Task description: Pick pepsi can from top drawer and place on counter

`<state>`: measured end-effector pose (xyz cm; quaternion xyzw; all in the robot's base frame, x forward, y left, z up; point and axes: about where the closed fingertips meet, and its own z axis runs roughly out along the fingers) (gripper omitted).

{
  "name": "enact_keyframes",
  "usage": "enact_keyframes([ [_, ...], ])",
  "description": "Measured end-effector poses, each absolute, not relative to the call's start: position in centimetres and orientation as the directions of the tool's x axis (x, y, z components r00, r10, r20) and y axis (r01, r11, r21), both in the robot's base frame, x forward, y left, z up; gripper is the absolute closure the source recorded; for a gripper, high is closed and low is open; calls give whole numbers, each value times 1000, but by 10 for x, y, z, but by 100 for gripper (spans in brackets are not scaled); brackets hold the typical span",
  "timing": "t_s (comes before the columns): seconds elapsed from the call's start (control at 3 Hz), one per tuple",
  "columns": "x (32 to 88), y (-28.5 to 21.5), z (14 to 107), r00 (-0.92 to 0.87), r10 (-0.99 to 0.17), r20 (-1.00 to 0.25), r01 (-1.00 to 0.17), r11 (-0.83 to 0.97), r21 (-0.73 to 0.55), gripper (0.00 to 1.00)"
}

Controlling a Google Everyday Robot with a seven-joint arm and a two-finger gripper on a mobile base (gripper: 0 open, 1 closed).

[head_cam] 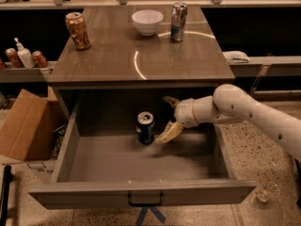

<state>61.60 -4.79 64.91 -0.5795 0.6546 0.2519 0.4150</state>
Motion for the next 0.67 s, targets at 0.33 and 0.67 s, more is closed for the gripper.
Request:
enact_keyframes([
  [0.33,616,-40,655,93,-547,-832,-962,167,-217,0],
  [0.67,612,-36,660,131,-552,-824,-958,142,-248,0],
])
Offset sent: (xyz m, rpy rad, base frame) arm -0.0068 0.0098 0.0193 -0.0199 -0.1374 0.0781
